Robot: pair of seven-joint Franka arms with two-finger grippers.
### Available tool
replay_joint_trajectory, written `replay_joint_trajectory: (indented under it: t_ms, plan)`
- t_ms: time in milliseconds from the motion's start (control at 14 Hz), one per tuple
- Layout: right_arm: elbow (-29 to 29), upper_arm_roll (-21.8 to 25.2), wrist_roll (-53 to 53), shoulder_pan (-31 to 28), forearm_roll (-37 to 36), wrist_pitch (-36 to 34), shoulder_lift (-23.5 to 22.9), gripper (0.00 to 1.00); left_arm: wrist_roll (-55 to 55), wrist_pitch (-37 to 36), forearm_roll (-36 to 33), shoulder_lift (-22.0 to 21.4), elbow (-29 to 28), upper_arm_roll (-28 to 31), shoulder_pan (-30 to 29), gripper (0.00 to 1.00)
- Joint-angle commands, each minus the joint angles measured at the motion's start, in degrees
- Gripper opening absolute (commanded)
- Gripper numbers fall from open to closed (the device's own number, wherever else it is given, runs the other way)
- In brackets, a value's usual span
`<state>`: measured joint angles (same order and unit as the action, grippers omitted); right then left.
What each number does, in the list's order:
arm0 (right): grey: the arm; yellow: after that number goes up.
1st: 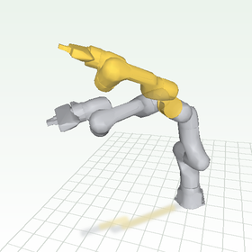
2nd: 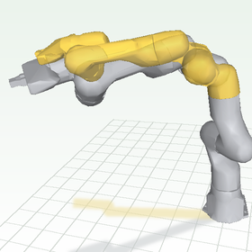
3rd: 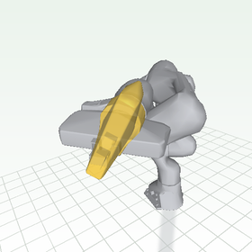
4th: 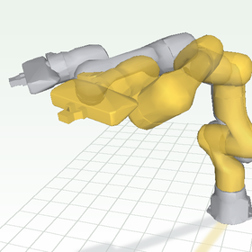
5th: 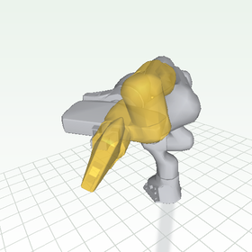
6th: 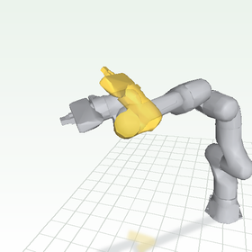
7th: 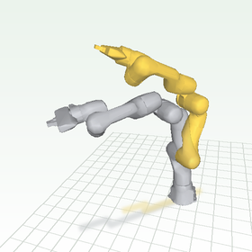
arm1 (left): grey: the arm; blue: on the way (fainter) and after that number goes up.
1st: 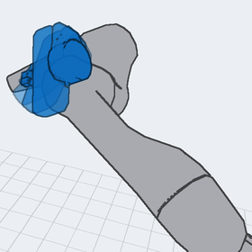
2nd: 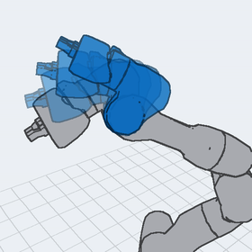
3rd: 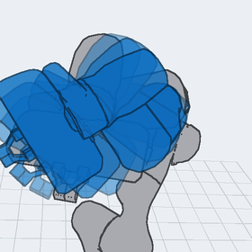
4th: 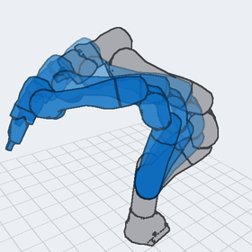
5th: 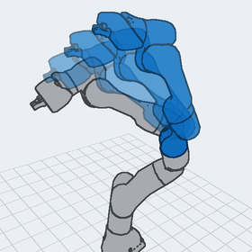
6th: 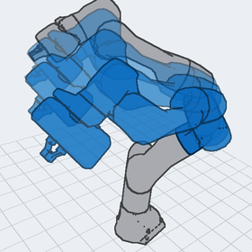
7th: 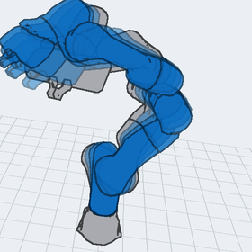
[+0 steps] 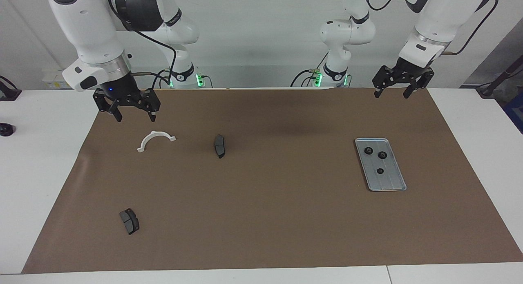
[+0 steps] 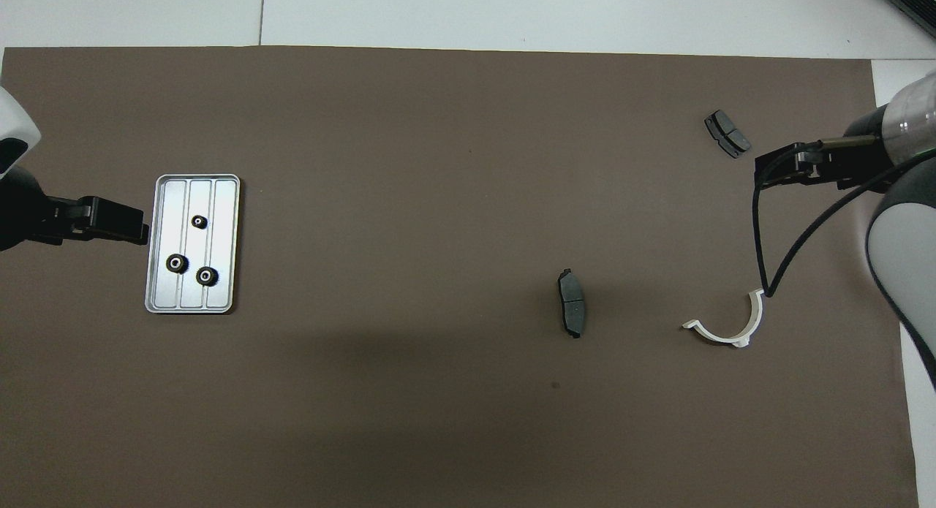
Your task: Pick bearing gear from pile to tray
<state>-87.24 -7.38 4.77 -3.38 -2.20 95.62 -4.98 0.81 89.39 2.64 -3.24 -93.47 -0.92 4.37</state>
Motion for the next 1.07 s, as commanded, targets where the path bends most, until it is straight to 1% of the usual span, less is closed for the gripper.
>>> replay_joint_trajectory:
  t_ms: [0, 215, 430, 788, 1003]
  plan:
    - [-1.9, -0.3, -0.5, -0.5, 0.4, 0.7, 1.5, 1.00, -2.1, -0.6, -0.2, 0.1, -0.2, -0.1, -1.0, 1.00]
    - [-1.9, -0.3, -0.5, -0.4, 0.4, 0.7, 1.5, 1.00, -2.0, -1.1, -0.2, -0.4, -0.9, -0.1, -1.1, 1.00]
    - [-1.9, -0.3, -0.6, -0.4, 0.4, 0.6, 1.5, 1.00, 2.5, 0.1, -0.1, -0.4, -1.0, -0.2, -1.0, 1.00]
    - [-1.9, -0.3, -0.6, -0.4, 0.4, 0.5, 1.5, 1.00, 1.6, 0.7, -0.2, -0.5, -1.1, -0.2, -1.1, 1.00]
    - [-1.9, -0.3, -0.6, -0.4, 0.4, 0.5, 1.5, 1.00, -2.1, 0.9, -0.2, -0.5, -1.7, -0.2, -1.1, 1.00]
